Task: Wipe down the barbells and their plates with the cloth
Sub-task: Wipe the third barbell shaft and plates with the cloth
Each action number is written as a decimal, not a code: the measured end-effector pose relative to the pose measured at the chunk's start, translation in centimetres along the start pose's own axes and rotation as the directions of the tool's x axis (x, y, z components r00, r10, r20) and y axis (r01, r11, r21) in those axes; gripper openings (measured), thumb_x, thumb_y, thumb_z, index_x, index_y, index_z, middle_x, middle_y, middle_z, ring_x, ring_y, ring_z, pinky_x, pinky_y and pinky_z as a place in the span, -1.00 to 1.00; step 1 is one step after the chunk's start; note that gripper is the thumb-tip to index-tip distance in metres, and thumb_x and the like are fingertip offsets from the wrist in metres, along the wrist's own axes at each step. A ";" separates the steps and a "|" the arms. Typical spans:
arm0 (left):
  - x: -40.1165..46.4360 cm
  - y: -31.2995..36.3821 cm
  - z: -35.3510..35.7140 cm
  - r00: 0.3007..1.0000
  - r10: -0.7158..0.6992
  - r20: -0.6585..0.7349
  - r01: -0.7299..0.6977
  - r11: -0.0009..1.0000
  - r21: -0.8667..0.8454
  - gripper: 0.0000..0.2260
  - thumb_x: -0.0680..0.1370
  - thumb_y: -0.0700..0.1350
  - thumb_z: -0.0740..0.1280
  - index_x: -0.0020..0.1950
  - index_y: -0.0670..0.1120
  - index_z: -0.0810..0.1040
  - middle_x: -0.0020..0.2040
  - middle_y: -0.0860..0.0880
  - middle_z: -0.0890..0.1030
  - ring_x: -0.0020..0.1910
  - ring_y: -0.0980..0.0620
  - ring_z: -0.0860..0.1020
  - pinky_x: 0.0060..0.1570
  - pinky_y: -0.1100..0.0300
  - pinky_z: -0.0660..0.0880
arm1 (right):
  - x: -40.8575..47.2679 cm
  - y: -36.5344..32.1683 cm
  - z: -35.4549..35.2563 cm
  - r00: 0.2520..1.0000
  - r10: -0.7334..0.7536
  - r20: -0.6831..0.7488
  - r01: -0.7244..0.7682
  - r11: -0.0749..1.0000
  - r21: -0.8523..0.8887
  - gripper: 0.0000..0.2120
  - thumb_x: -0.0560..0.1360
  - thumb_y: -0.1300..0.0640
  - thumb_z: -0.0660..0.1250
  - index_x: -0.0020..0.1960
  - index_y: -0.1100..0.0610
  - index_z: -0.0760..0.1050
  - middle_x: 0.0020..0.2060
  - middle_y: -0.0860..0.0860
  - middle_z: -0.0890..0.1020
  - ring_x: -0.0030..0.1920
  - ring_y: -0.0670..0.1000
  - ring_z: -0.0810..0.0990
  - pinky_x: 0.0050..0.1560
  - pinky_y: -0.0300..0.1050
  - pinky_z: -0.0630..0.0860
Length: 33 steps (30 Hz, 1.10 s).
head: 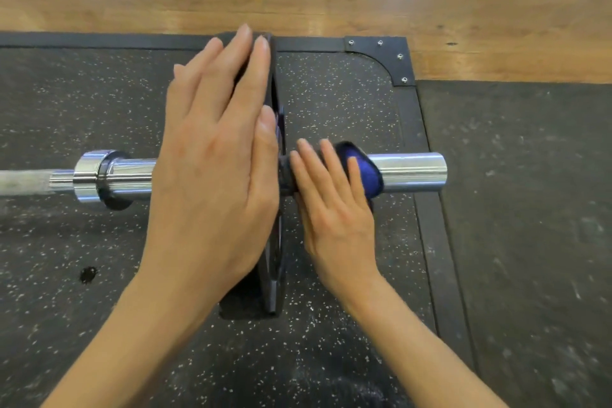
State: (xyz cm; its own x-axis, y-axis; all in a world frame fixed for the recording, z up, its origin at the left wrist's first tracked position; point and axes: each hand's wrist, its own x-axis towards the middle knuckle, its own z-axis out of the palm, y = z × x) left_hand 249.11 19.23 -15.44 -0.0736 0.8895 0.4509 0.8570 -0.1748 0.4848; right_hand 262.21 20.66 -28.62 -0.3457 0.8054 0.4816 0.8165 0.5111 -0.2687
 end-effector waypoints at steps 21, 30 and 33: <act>-9.6 2.5 -2.3 0.999 0.034 0.013 -0.034 0.999 -0.023 -0.55 0.63 -0.21 0.11 0.53 -0.22 0.23 0.56 -0.14 0.26 0.60 -0.07 0.12 0.58 -0.07 -0.03 | -3.8 -0.6 -4.1 0.951 0.308 -0.011 -0.307 0.947 -0.089 -0.63 0.69 0.18 0.10 0.44 0.21 0.46 0.43 0.09 0.49 0.52 0.13 0.34 0.61 0.13 -0.01; -3.9 1.7 -4.5 0.993 0.044 0.114 -0.051 0.997 0.066 -0.52 0.63 -0.11 0.15 0.53 -0.27 0.32 0.54 -0.10 0.30 0.55 -0.11 0.20 0.59 0.02 -0.07 | -6.0 2.6 -8.0 0.951 0.305 0.052 -0.292 0.941 -0.172 -0.60 0.72 0.10 0.02 0.39 0.20 0.50 0.34 0.09 0.57 0.46 0.13 0.43 0.61 0.13 -0.04; -4.0 1.7 -3.7 0.987 -0.039 0.155 0.044 0.999 -0.029 -0.54 0.66 -0.13 0.07 0.53 -0.28 0.32 0.54 -0.16 0.33 0.53 -0.05 0.20 0.57 0.17 -0.03 | -4.4 -0.6 -5.9 0.945 0.316 0.081 -0.303 0.942 -0.143 -0.64 0.70 0.13 0.04 0.29 0.18 0.56 0.23 0.07 0.63 0.38 0.13 0.50 0.61 0.11 0.00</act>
State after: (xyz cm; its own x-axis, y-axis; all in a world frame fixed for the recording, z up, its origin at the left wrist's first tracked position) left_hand 248.96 13.81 -13.62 -0.0271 0.9502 0.3104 0.8377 -0.1479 0.5258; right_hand 265.96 15.01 -25.68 -0.1065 0.9472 0.3025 0.9402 0.1950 -0.2794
